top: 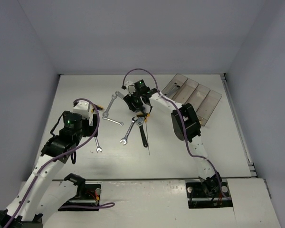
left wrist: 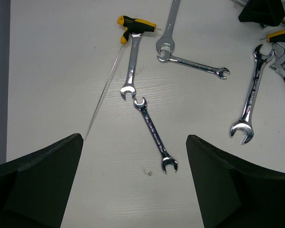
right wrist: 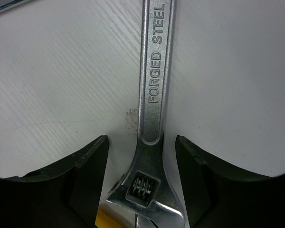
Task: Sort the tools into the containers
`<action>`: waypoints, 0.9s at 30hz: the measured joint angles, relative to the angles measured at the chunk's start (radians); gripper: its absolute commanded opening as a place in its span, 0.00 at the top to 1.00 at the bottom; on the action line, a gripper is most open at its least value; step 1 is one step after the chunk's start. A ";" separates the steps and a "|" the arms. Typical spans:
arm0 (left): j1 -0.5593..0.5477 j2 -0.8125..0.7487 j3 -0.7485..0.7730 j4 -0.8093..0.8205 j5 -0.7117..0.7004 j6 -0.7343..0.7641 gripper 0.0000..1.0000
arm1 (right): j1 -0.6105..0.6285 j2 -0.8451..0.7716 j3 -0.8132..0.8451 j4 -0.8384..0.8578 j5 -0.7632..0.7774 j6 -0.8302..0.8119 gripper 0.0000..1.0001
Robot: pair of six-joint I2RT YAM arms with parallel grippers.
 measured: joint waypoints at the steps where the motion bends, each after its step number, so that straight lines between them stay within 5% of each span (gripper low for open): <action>1: 0.000 0.003 0.000 0.006 0.000 0.001 0.12 | 0.003 0.002 0.003 -0.001 0.000 -0.002 0.61; 4: 0.003 0.010 0.000 0.016 -0.003 0.004 0.12 | 0.012 0.004 0.009 -0.005 0.020 -0.010 0.74; 7: 0.006 0.011 0.000 0.018 -0.002 0.007 0.12 | 0.021 0.006 0.017 -0.017 0.051 -0.023 1.00; 27: 0.007 -0.019 0.000 0.024 0.013 0.008 0.12 | 0.038 -0.191 -0.225 -0.093 0.192 0.092 1.00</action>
